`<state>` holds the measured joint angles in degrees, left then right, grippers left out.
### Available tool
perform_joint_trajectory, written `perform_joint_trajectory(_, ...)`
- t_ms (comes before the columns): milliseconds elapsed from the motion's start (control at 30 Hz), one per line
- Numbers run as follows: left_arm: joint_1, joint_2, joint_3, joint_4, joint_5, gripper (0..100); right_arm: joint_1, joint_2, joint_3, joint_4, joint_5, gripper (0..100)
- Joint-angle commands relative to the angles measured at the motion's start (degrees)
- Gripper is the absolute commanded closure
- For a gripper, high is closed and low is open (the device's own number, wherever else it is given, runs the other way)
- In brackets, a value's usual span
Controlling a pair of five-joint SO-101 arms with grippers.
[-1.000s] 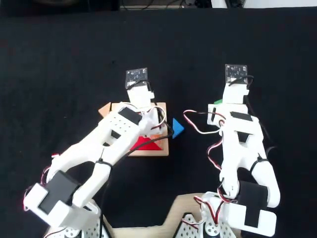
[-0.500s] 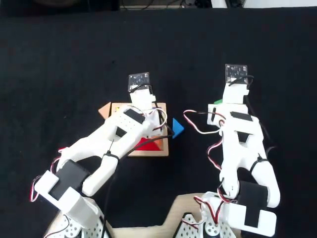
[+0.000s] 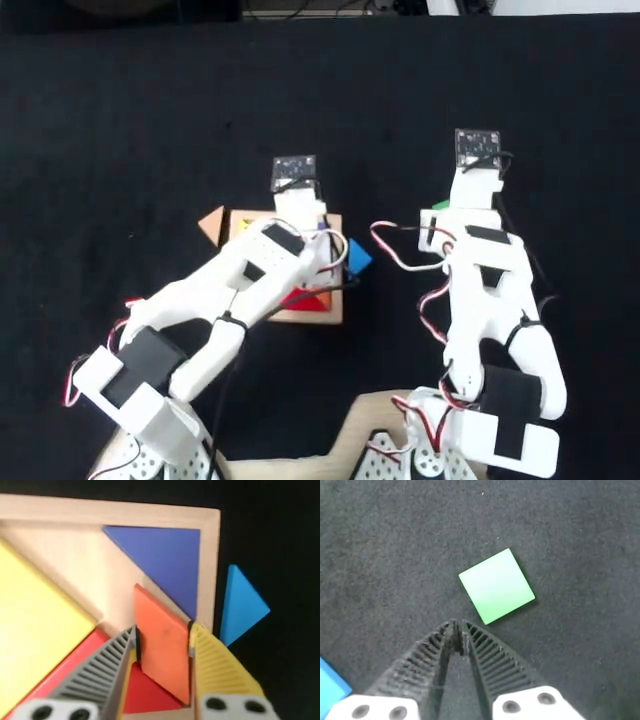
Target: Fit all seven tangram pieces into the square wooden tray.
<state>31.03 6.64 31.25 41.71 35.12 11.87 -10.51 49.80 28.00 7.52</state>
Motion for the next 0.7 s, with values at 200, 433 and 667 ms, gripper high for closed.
perform_joint_trajectory(200, 2.15, -1.85, -3.21, 2.81, -0.44, 79, 0.62, 0.13, -1.54, -1.23, -0.26, 98.7)
perform_joint_trajectory(433, 1.8, -1.85, -4.53, 1.76, -0.7, 78, 0.62, 0.13, -1.54, -1.23, -0.26, 98.7)
perform_joint_trajectory(667, 4.97, -1.85, -6.02, 1.23, -3.52, 78, -0.44, 0.13, -1.45, -1.23, 0.0, 98.7)
